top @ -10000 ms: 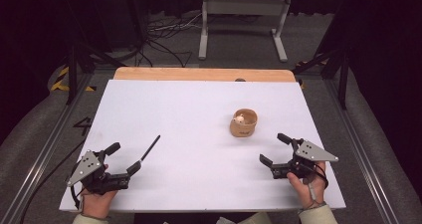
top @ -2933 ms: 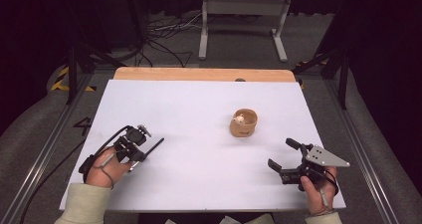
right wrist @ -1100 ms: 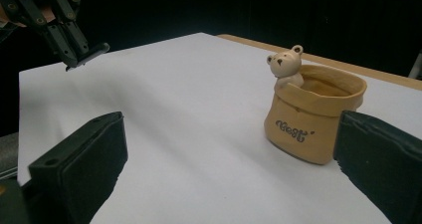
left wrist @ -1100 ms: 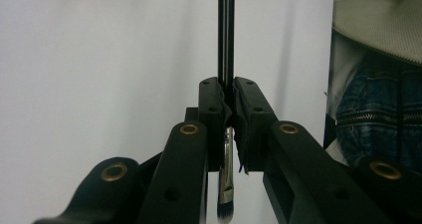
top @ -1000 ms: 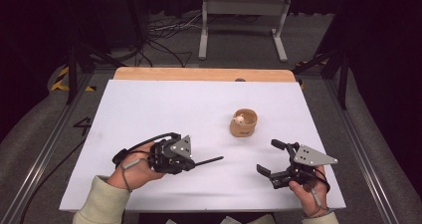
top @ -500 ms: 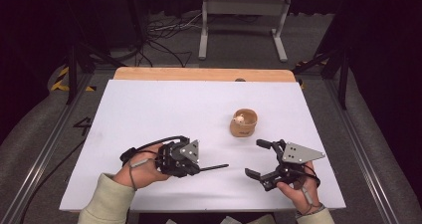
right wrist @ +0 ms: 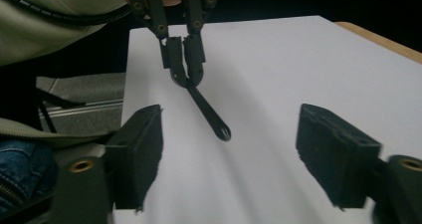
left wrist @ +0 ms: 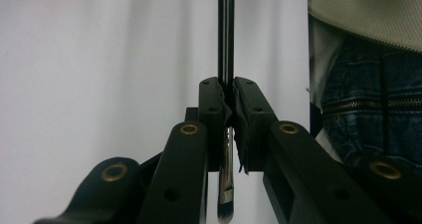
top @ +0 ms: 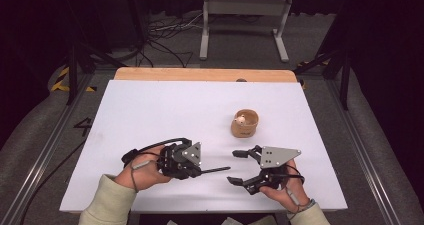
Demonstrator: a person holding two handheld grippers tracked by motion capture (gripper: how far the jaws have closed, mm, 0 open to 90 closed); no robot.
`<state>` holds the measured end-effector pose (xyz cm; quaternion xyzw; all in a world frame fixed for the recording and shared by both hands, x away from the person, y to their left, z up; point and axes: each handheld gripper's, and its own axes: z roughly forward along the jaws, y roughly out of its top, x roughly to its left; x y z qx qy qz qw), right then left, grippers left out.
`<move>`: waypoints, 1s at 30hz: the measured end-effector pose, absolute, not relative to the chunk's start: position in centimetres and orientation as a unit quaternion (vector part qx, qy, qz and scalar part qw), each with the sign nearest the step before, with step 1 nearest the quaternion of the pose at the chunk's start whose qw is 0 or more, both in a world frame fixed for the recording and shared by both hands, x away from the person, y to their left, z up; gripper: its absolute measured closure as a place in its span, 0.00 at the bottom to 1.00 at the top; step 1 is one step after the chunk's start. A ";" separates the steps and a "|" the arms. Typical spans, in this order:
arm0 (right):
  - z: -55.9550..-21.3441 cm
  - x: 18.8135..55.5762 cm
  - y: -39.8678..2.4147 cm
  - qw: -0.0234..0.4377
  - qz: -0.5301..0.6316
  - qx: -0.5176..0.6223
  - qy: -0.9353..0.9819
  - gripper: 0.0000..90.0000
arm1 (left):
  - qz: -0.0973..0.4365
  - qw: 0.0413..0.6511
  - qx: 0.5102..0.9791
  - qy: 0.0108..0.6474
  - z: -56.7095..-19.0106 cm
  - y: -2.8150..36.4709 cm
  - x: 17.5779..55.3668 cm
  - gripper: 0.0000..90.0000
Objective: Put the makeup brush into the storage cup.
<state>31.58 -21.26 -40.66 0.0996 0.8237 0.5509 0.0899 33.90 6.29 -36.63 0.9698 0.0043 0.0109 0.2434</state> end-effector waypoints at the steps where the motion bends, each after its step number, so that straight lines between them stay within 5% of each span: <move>1: -40.6 31.6 -21.0 0.086 0.547 0.091 0.827 0.39 | 0.011 0.243 0.970 0.005 -36.6 6.3 33.8 0.92; 16: -40.9 32.6 -19.7 0.035 0.518 0.026 0.854 0.83 | 0.006 0.240 0.971 -0.015 -36.8 5.9 33.5 0.92; 30: -41.4 32.5 -19.5 0.018 0.511 0.018 0.859 0.93 | -0.001 0.240 0.970 -0.027 -37.2 5.7 33.4 0.92</move>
